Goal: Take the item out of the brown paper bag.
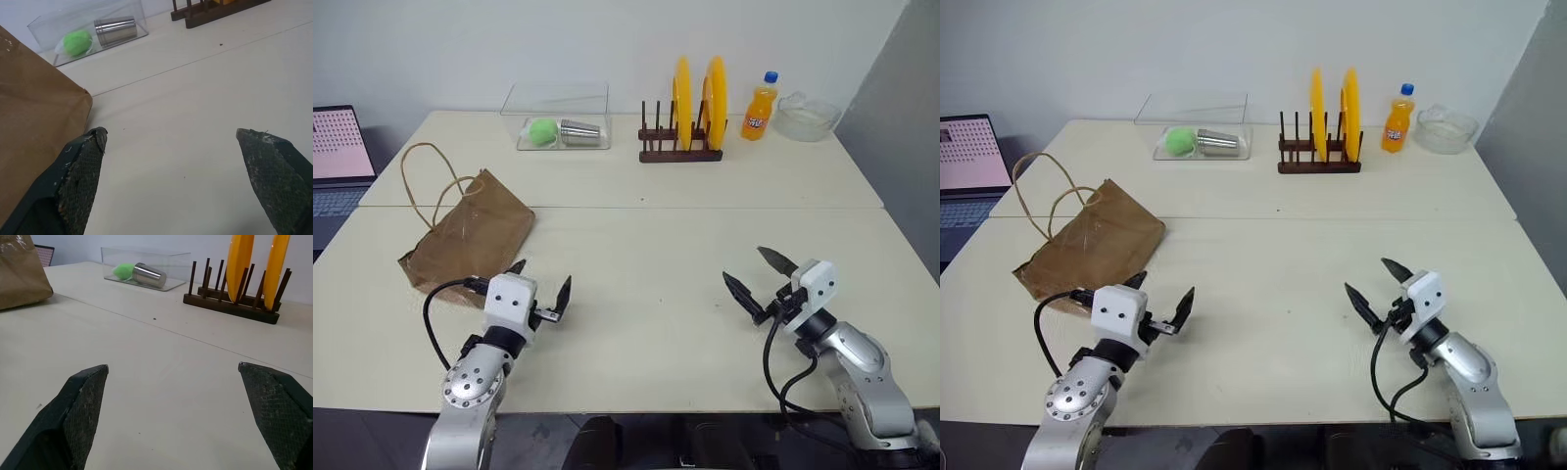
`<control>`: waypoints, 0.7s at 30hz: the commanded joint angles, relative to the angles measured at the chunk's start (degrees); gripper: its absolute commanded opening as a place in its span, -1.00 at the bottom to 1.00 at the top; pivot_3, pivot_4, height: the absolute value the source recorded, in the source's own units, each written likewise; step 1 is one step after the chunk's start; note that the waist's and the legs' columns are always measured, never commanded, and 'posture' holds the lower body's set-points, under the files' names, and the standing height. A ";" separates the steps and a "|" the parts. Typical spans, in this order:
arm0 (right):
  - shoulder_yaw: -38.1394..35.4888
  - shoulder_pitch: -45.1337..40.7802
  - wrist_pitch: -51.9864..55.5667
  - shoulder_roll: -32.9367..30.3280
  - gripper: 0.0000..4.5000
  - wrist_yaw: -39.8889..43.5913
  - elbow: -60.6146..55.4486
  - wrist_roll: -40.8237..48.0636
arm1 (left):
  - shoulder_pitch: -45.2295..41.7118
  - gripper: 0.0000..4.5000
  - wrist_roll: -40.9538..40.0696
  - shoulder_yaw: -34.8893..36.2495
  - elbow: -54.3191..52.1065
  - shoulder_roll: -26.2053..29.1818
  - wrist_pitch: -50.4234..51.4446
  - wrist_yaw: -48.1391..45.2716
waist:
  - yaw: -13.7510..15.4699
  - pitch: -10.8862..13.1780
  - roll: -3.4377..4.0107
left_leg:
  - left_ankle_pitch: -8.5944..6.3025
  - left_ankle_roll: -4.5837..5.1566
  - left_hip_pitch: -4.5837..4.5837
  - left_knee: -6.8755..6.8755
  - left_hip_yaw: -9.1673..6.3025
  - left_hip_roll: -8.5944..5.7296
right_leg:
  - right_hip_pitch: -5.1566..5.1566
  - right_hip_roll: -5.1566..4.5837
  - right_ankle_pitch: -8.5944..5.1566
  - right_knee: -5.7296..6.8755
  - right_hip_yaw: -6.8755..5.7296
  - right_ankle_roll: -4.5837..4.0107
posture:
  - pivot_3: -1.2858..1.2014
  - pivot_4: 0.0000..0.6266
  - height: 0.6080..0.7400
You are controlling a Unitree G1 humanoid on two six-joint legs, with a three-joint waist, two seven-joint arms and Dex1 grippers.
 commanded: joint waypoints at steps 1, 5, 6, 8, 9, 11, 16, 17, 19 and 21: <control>-0.91 0.29 -1.77 -0.03 1.00 0.02 -1.41 0.09 | -0.50 0.99 -0.47 0.04 -1.59 -0.62 -1.44 0.43 | -0.01 0.00 0.00 | 0.00 0.00 0.00 0.00 0.00 0.00 | 0.00 0.00 0.00 0.00 0.00 0.00 | 0.03 -0.52 1.00; -0.58 0.71 -1.03 -0.33 1.00 0.15 -2.19 -0.12 | -0.09 0.99 1.02 -0.38 -1.96 -0.27 -0.54 0.81 | -0.01 0.00 0.00 | 0.00 0.00 0.02 0.01 0.00 0.00 | 0.00 0.00 0.00 0.03 0.00 0.00 | 0.03 -0.52 1.00; -0.53 0.78 -0.89 -0.47 1.00 0.19 -2.29 -0.22 | -0.02 0.99 0.92 -0.34 -1.94 -0.32 -0.56 0.76 | -0.01 0.00 0.00 | 0.00 0.00 0.02 0.01 0.00 0.00 | 0.00 0.00 0.00 0.03 0.00 0.00 | 0.03 -0.52 1.00; -0.39 0.79 -0.61 -0.54 1.00 0.08 -2.59 -0.34 | -0.24 0.99 0.85 -0.18 -1.79 -0.41 -0.48 0.87 | -0.01 0.00 0.00 | 0.00 0.00 0.02 0.01 0.00 0.00 | 0.00 0.00 0.00 0.03 0.00 0.00 | 0.03 -0.52 1.00; -0.33 0.79 -0.53 -0.53 1.00 -0.01 -2.76 -0.40 | -0.41 0.99 0.89 -0.13 -1.72 -0.41 -0.42 0.95 | -0.01 0.00 0.00 | 0.00 0.00 0.02 0.01 0.00 0.00 | 0.00 0.00 0.00 0.03 0.00 0.00 | 0.03 -0.52 1.00; -0.30 0.87 -0.15 -0.51 1.00 -0.22 -3.22 -0.40 | -0.81 0.99 1.50 -0.36 -1.86 -0.37 -0.27 1.34 | -0.01 0.00 0.00 | 0.00 0.00 0.02 0.01 0.00 0.00 | 0.00 0.00 0.00 0.02 0.00 0.00 | 0.03 -0.52 1.00; 0.18 1.48 0.42 -0.69 1.00 -0.11 -4.11 -0.78 | -0.27 0.99 2.62 -0.58 -2.13 -0.09 -0.52 1.81 | 0.00 0.00 0.00 | 0.00 0.00 0.01 0.01 0.00 0.00 | 0.00 0.00 0.00 0.02 0.00 0.00 | 0.03 -0.52 1.00; 0.26 1.40 0.51 -0.72 1.00 -0.11 -4.27 -0.92 | -0.33 0.99 2.64 -0.43 -2.02 -0.06 -0.52 1.82 | 0.00 0.00 0.00 | 0.00 0.00 0.01 0.01 0.00 0.00 | 0.00 0.00 0.00 0.02 0.00 0.00 | 0.03 -0.52 1.00; 0.06 1.01 0.81 -1.00 1.00 0.15 -4.47 -0.74 | -0.61 0.99 2.97 -0.37 -1.98 0.00 -0.11 2.01 | -0.01 0.00 0.00 | 0.00 0.00 0.02 0.01 0.00 0.00 | 0.00 0.00 0.00 0.02 0.01 0.00 | 0.03 -0.52 1.00; 0.28 0.64 1.08 -1.32 1.00 0.47 -5.03 -0.69 | -0.81 0.99 3.26 0.03 -1.96 0.16 0.22 2.22 | -0.01 0.00 0.00 | 0.00 0.00 0.02 0.01 0.00 0.00 | 0.00 0.00 0.00 0.03 0.00 0.00 | 0.03 -0.52 1.00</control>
